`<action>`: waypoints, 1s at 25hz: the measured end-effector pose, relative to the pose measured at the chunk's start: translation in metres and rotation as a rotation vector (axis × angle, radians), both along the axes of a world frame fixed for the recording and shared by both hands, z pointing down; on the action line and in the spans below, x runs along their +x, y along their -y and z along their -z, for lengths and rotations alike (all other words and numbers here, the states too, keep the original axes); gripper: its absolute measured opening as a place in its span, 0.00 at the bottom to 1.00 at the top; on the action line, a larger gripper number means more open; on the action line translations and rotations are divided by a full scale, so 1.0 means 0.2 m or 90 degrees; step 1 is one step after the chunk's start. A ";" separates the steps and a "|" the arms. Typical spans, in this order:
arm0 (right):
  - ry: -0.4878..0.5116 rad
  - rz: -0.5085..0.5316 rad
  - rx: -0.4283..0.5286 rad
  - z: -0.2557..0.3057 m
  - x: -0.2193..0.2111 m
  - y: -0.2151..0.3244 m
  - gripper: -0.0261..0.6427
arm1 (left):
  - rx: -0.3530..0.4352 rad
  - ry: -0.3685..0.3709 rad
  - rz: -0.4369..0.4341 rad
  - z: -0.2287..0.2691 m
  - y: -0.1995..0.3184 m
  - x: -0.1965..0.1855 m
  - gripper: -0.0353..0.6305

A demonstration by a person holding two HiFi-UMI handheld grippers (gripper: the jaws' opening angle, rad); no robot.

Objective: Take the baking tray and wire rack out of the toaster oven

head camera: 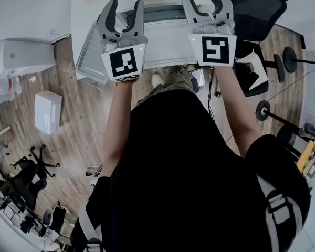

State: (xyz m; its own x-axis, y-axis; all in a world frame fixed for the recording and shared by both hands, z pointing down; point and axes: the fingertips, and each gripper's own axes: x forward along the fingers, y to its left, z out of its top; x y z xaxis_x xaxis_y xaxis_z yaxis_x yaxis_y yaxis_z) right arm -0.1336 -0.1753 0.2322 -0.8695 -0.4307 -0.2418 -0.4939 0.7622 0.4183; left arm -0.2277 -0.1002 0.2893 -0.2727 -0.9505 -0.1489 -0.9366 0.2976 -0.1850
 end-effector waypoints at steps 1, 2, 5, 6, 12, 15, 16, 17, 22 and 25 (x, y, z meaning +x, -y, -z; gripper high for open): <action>-0.004 -0.006 -0.005 -0.03 0.01 -0.01 0.26 | 0.009 0.001 -0.005 0.00 0.00 0.02 0.33; -0.008 -0.011 -0.013 -0.06 0.02 -0.02 0.23 | 0.021 0.001 -0.009 0.00 0.00 0.03 0.28; -0.025 -0.014 -0.043 -0.17 0.03 -0.05 0.14 | 0.026 -0.002 -0.013 -0.04 -0.01 0.05 0.22; -0.030 -0.013 -0.054 -0.20 0.03 -0.06 0.13 | 0.024 -0.004 -0.013 -0.06 -0.02 0.05 0.20; -0.074 -0.014 -0.075 -0.33 0.07 -0.09 0.09 | -0.037 -0.028 -0.011 -0.21 -0.03 0.07 0.10; -0.091 -0.017 -0.074 -0.36 0.09 -0.08 0.09 | -0.063 -0.041 -0.013 -0.29 -0.05 0.10 0.10; -0.098 -0.018 -0.074 -0.38 0.09 -0.08 0.09 | -0.068 -0.044 -0.014 -0.31 -0.05 0.10 0.10; -0.105 -0.019 -0.076 -0.39 0.10 -0.08 0.09 | -0.073 -0.045 -0.015 -0.33 -0.06 0.11 0.10; -0.138 -0.015 -0.075 -0.45 0.12 -0.09 0.09 | -0.097 -0.052 -0.010 -0.41 -0.09 0.12 0.10; -0.155 -0.012 -0.072 -0.48 0.12 -0.10 0.09 | -0.103 -0.060 -0.001 -0.43 -0.11 0.10 0.10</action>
State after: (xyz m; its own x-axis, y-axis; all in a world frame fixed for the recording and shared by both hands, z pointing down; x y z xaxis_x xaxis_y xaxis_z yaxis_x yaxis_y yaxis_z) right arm -0.1087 -0.1556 0.3272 -0.8880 -0.4591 0.0248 -0.4029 0.8030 0.4392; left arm -0.2080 -0.0774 0.3762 -0.2768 -0.9604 0.0327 -0.9525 0.2697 -0.1414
